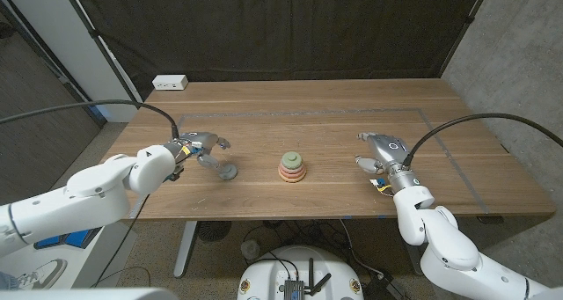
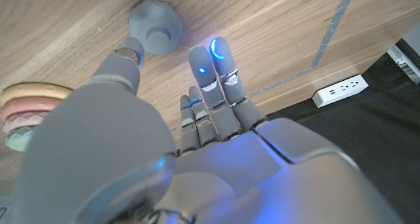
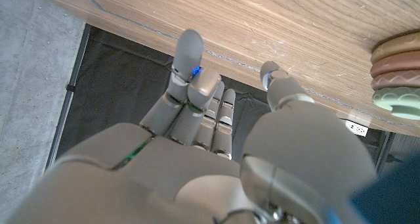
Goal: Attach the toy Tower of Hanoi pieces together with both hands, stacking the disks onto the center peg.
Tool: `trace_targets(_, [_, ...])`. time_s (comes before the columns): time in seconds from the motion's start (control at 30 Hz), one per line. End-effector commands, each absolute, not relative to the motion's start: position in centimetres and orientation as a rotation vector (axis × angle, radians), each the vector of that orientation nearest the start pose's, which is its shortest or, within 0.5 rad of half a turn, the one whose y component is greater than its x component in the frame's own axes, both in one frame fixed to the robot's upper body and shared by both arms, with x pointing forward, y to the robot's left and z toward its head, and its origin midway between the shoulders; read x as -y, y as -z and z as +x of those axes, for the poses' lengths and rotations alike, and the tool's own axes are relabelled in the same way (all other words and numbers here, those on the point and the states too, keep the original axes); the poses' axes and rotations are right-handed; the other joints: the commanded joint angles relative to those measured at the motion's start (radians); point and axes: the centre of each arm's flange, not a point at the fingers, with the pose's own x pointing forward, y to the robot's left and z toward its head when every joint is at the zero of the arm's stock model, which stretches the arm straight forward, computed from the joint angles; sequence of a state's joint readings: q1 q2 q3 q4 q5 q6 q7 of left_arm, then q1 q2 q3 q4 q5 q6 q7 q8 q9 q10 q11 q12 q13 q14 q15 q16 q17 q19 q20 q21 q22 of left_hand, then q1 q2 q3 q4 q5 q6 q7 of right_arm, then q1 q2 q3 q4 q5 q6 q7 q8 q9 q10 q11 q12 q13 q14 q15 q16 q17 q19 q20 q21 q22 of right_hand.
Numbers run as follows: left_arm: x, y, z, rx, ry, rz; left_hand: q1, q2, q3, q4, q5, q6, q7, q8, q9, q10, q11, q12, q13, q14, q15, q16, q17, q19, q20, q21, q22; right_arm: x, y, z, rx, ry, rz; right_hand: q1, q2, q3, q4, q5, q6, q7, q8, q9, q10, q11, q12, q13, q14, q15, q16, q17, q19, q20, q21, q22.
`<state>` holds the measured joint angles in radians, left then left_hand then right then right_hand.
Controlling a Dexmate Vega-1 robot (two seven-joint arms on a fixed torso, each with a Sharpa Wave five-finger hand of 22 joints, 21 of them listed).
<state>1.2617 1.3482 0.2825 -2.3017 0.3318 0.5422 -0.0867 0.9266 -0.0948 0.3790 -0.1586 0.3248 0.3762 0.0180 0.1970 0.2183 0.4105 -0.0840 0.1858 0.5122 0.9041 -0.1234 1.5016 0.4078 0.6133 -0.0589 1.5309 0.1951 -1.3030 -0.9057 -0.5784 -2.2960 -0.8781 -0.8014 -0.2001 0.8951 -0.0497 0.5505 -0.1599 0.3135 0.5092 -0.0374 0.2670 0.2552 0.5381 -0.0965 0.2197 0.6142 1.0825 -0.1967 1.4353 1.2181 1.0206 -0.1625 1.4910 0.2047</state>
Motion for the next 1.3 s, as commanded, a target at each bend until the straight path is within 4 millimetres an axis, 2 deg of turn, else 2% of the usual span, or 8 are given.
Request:
trace_targets(0.03, [-29.3,3.3,49.3,0.247,0.103,1.656,-0.008,0.000,-0.005,0.001,-0.007,-0.007,0.004,-0.002,0.002,-0.007,0.005,0.000,-0.001,0.008,-0.094,0.004,0.000,0.010,-0.145,0.004,0.004,21.4,8.2,46.2,0.492,0.350,-1.495,-0.003,0.011,0.003,0.003,0.005,0.012,0.002,0.002,0.003,0.010,0.001,0.002,0.004,-0.004,-0.021,-0.001,0.003,0.000,-0.058,0.005,0.000])
trace_targets(1.3, [-28.6,6.0,50.6,0.273,0.070,1.663,0.001,0.009,-0.011,-0.002,-0.010,-0.013,0.007,0.004,-0.005,-0.009,0.006,0.006,-0.018,0.015,-0.094,0.004,-0.003,0.013,-0.146,0.005,0.005,21.4,8.0,46.1,0.488,0.348,-1.502,-0.007,0.021,0.009,0.001,0.011,0.018,0.001,0.000,0.002,0.016,0.004,-0.001,0.006,-0.005,-0.021,0.000,0.004,0.000,-0.058,0.007,0.001])
